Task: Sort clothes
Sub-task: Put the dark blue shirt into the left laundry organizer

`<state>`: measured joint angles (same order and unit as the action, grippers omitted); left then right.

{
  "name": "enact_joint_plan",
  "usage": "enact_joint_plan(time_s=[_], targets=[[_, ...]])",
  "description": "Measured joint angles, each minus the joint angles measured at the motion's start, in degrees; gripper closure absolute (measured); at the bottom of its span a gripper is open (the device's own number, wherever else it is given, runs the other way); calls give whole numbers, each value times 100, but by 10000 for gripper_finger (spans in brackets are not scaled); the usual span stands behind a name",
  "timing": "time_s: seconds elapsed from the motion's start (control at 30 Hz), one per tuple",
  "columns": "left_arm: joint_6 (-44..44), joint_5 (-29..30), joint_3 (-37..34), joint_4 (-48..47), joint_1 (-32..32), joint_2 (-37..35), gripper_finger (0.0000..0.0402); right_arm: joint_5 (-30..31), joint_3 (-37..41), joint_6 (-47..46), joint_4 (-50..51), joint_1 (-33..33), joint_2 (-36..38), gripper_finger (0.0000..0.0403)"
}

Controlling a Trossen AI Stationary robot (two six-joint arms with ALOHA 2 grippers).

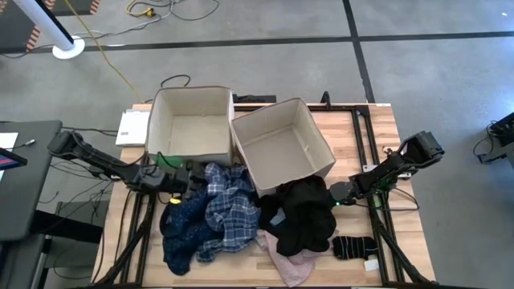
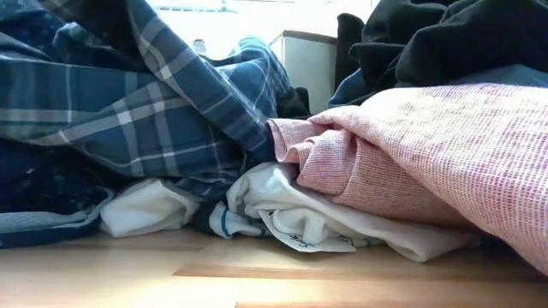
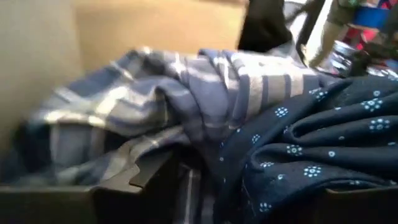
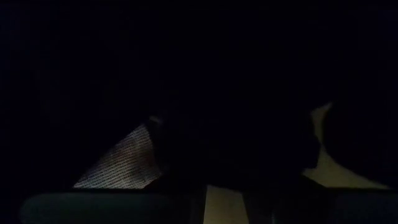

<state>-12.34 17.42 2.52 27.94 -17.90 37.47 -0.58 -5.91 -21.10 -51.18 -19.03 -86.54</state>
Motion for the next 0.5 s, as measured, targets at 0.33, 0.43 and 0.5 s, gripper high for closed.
enact_joint_plan(time_s=[0.33, 0.43, 0.5], targets=[[-977, -2126, 9, -670, -176, 0, 191, 42, 0, 15, 11, 82, 0, 301], [-1231, -2169, 9, -923, -319, 0, 191, 44, 0, 38, 13, 150, 0, 301], [-1408, -2232, 9, -1084, -416, 0, 191, 50, 0, 61, 15, 195, 0, 301]])
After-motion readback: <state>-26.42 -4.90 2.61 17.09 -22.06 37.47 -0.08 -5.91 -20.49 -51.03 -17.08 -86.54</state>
